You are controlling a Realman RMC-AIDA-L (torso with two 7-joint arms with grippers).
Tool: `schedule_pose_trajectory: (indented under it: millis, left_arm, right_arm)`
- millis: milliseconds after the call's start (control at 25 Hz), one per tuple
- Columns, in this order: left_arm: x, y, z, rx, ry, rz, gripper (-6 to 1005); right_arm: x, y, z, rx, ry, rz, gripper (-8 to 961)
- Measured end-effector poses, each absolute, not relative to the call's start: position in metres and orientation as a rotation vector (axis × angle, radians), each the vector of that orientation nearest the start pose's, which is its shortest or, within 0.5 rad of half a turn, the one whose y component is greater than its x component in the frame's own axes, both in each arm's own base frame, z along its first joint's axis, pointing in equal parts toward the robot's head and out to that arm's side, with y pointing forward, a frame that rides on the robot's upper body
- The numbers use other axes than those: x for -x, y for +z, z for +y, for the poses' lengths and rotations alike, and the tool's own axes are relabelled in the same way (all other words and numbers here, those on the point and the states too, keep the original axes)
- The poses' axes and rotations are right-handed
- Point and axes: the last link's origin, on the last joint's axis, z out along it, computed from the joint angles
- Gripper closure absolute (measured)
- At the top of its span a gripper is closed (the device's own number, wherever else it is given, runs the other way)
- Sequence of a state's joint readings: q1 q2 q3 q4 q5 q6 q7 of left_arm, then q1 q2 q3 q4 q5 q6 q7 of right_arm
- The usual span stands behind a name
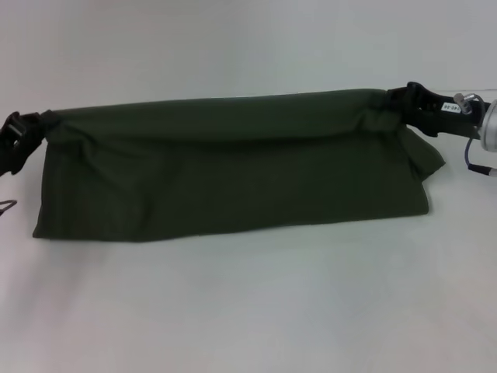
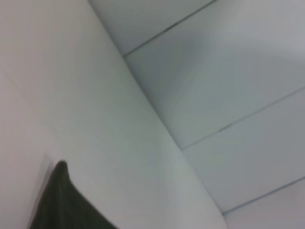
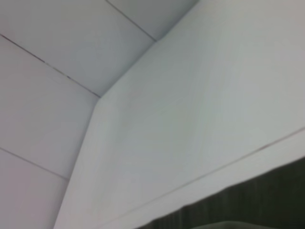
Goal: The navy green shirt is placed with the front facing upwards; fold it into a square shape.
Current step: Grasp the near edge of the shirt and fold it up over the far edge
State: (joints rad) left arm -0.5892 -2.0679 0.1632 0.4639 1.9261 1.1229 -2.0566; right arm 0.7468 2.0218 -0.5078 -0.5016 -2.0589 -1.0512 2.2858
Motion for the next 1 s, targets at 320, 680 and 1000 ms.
schedule_pose_trajectory:
  millis: [320,680,1000]
  left_arm:
    - [0.316,0.035,0.400,1.479,-1.219,-1.609,942]
    - [0.301,0.022,0.419,1.466,-1.163,-1.520,940]
    - [0.293,0.012,0.425,1.438,-1.161,-1.432,938]
  right_arm:
    - [-0.260,0.017,0.438,1.841,0.870,1.675,833]
    - [-0.257,0.005,0.445,1.793,0.864,1.630,834]
    - [-0.257,0.000,0.451,1.753,0.854,1.599,835]
